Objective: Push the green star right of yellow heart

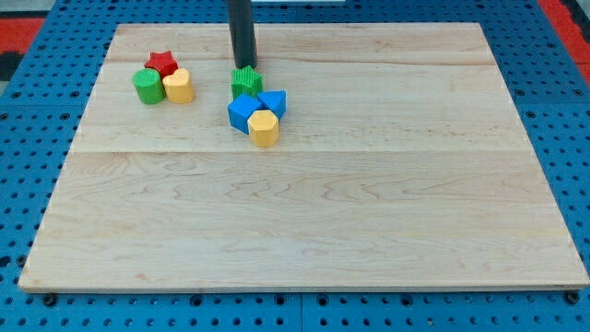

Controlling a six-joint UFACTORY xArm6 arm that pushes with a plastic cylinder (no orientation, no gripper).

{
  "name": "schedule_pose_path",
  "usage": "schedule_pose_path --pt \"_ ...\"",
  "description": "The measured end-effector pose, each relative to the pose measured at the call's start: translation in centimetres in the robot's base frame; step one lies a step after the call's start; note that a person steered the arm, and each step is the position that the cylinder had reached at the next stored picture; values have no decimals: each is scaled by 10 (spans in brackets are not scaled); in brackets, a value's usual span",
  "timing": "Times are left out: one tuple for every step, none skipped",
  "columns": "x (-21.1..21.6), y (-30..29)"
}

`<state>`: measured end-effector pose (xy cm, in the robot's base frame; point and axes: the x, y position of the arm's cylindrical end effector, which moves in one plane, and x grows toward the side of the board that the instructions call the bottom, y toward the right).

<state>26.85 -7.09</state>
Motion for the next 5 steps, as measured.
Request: schedule_pose_path --pt "-22 43" --pt "-2 104" --pt "37 91" --pt "50 11" --pt "72 2"
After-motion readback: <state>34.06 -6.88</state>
